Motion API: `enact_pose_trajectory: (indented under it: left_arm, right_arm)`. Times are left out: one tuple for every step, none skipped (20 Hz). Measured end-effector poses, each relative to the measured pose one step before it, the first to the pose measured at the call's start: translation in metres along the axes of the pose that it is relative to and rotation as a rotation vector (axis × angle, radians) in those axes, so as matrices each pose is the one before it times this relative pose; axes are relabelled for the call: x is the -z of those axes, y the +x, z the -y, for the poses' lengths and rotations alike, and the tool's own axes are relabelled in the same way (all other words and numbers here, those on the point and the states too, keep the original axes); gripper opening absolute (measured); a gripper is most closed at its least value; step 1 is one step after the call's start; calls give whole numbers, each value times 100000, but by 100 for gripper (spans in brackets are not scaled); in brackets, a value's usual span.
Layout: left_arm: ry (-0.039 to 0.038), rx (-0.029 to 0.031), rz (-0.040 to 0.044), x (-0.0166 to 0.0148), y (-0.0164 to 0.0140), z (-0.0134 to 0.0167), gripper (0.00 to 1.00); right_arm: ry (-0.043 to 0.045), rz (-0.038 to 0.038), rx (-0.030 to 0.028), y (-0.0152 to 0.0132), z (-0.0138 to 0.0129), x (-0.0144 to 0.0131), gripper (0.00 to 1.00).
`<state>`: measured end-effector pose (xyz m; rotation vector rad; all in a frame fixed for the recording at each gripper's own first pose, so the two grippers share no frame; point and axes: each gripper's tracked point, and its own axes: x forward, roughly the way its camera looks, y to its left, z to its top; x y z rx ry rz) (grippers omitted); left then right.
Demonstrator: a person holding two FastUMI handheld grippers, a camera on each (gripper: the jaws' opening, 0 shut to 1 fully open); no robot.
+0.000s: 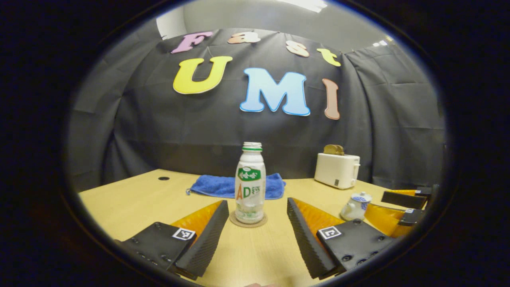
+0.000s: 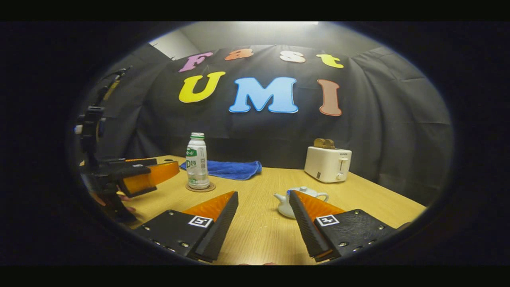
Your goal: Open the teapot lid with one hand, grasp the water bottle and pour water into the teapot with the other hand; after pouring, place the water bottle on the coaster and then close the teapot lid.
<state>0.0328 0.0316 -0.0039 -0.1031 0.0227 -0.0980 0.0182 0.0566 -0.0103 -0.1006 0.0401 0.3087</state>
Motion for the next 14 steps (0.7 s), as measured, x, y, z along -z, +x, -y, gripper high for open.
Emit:
enact_pose_trajectory:
  left_arm:
    - [2868, -1905, 741, 227, -651, 152, 99]
    - [3615, -2311, -491, 179, -288, 108, 99]
    - [3437, -1702, 1448, 256, -233, -64, 94]
    - [-722, 496, 627, -639, -173, 621, 99]
    - [474, -1762, -180, 45, -68, 304, 99]
    - [-473, -2650, -340, 82, 104, -580, 100]
    - [493, -4471, -291, 43, 203, -768, 97]
    - [-118, -3579, 26, 41, -33, -614, 100]
    - [-95, -925, -280, 162, -108, 234, 100]
    - [3, 290, 66, -109, -93, 176, 100]
    - [11, 1495, -284, 80, -25, 332, 100]
    - [-54, 2862, 72, 4, 26, 539, 100]
    - [-17, 3708, 217, -64, 90, 581, 100]
    - [-196, 3282, -38, 38, 169, 563, 100]
  right_arm:
    - [1471, -561, 739, 104, -202, -38, 80]
    - [1550, 716, 1078, 113, -7, -7, 80]
    - [1697, 910, 1053, 130, -39, -9, 80]
    - [2170, 1432, 206, 150, -36, -319, 80]
    - [1392, 1189, 679, 278, -45, -64, 80]
    - [-1138, 1157, 2755, 96, 134, -300, 80]
    - [305, -637, 2622, 304, 213, 256, 80]
    - [550, 688, 1927, -57, 64, -233, 80]
    - [-302, -363, -961, 166, -696, 173, 80]
    - [-331, -14, -2011, 86, -652, 4, 80]
    - [120, -129, -1282, -94, -281, -56, 80]
    - [226, 400, -1080, 24, -120, -101, 81]
    - [-141, -195, -1043, -87, 13, 137, 90]
    - [286, -129, -70, -15, -17, -64, 95]
